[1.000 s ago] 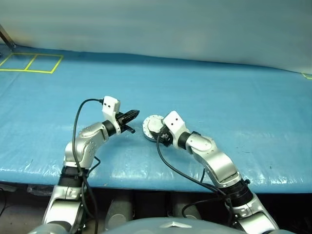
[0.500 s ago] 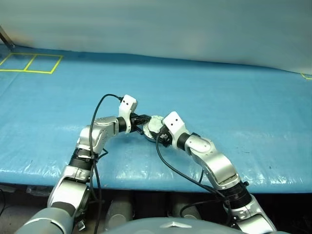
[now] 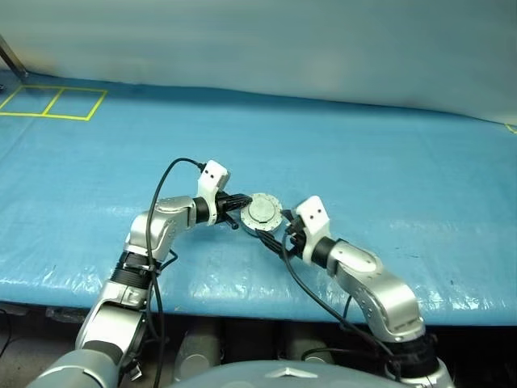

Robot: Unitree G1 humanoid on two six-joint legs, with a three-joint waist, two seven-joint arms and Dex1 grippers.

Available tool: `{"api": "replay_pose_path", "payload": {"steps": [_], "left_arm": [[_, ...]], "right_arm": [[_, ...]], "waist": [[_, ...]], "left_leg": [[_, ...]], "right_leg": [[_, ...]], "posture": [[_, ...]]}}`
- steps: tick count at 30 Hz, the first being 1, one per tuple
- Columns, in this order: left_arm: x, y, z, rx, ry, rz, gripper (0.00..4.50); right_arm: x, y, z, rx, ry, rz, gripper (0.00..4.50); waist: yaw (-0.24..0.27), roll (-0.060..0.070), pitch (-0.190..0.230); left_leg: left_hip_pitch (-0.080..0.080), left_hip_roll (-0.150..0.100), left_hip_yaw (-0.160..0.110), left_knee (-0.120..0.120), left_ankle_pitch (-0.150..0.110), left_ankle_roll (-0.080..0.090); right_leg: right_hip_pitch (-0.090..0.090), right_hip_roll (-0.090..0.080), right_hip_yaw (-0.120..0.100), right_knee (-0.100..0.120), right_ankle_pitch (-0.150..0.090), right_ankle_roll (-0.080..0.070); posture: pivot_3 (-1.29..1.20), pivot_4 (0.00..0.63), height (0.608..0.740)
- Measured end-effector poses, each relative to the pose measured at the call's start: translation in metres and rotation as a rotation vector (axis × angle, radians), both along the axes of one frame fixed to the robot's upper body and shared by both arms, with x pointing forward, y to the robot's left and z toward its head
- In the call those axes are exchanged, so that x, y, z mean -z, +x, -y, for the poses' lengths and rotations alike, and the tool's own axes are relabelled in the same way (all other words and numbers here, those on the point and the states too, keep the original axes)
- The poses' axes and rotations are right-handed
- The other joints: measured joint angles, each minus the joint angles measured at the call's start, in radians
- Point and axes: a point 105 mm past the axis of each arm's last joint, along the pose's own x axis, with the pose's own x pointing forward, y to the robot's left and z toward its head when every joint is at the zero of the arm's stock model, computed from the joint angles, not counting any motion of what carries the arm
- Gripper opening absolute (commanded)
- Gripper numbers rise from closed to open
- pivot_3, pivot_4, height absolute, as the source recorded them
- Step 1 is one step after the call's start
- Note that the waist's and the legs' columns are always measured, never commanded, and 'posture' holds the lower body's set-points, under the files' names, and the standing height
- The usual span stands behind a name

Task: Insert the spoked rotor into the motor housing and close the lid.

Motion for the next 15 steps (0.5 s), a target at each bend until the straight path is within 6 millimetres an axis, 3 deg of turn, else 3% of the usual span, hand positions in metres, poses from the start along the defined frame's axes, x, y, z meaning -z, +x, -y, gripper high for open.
{"api": "replay_pose_path", "payload": {"steps": [3,8,15], "left_arm": [[0.000,0.000,-0.002,0.002,0.010,0.006,0.00],[0.000,0.000,-0.001,0.010,0.006,0.007,0.00],[-0.001,0.000,0.000,0.017,0.003,0.008,0.00]], "right_arm": [[-0.002,-0.003,0.015,0.145,0.217,-0.103,4.47],[-0.008,0.000,0.019,0.322,0.511,-0.224,4.47],[0.009,0.004,0.009,0.355,0.597,-0.410,4.47]], "waist": [[0.001,0.001,0.000],[0.001,0.002,0.001],[0.000,0.003,0.002]], "left_leg": [[-0.002,0.001,0.000,0.000,0.001,-0.001],[-0.003,0.001,-0.002,0.000,0.001,-0.001],[-0.004,-0.001,-0.001,0.000,0.000,0.000]], "right_leg": [[-0.001,0.001,0.000,0.001,0.000,0.000],[-0.003,0.000,-0.001,0.000,0.000,0.000],[-0.003,0.000,0.000,0.000,0.000,0.000]], "posture": [[0.00,0.150,0.740],[0.00,0.150,0.740],[0.00,0.150,0.740]]}}
